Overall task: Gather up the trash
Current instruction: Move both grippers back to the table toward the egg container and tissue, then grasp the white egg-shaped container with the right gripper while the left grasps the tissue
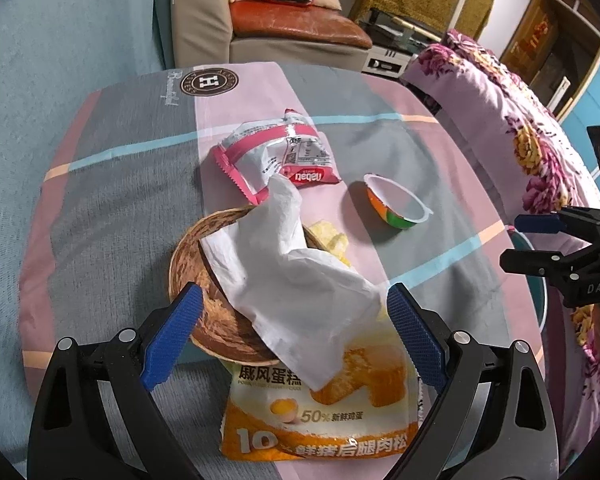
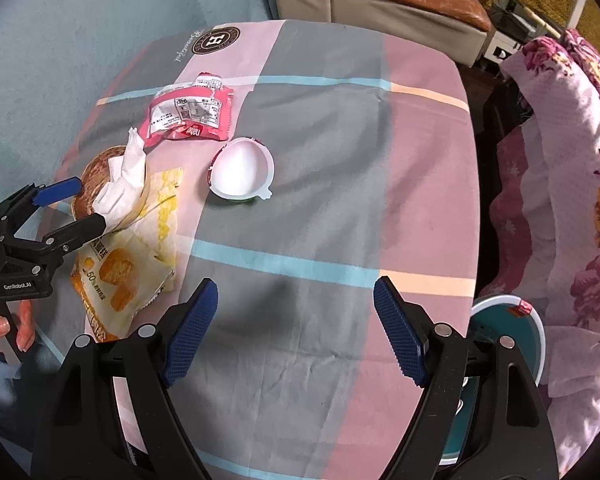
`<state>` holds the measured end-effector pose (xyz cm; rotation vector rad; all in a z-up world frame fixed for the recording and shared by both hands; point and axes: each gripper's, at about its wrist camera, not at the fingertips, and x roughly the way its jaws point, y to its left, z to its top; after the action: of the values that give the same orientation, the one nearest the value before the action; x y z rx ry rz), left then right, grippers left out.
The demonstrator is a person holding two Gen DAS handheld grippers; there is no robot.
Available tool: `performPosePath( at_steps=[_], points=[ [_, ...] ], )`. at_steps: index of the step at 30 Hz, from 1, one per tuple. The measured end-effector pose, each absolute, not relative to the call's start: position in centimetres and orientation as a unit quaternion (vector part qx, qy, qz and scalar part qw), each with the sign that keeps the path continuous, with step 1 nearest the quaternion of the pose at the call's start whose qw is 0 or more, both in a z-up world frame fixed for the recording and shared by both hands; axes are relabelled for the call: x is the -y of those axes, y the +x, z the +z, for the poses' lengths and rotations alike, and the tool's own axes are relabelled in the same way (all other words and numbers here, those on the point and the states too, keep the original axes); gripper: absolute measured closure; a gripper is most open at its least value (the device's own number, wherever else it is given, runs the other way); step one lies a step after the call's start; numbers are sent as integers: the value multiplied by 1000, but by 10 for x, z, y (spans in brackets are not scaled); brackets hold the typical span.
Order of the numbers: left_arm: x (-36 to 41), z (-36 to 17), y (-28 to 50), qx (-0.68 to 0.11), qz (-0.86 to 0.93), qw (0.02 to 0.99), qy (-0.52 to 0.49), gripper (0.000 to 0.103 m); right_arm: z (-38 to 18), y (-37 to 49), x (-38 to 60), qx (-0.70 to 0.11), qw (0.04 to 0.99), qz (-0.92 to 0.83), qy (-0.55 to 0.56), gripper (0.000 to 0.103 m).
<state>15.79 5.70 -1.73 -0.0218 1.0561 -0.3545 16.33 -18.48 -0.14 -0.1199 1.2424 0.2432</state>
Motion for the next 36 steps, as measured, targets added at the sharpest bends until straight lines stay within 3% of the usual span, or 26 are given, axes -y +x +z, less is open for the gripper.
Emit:
performPosePath(
  at_steps=[30, 31, 32, 34, 36],
  points=[
    [-76, -37, 182, -510, -176, 842, -12, 10, -49, 252, 131, -626, 765, 151, 7, 27],
    [-77, -37, 182, -509, -179, 842, -14, 10, -52, 253, 130, -628, 763, 150, 10, 28],
    [-77, -37, 182, -510, -183, 841, -19, 10, -54, 254, 131, -630, 762, 151, 12, 35],
    [-78, -37, 181, -512, -199, 835, -35, 26, -59, 254, 132, -634, 759, 149, 23, 51],
    [-79, -36, 181, -516, -210, 829, -51, 38, -60, 253, 134, -629, 762, 149, 34, 52]
  ],
)
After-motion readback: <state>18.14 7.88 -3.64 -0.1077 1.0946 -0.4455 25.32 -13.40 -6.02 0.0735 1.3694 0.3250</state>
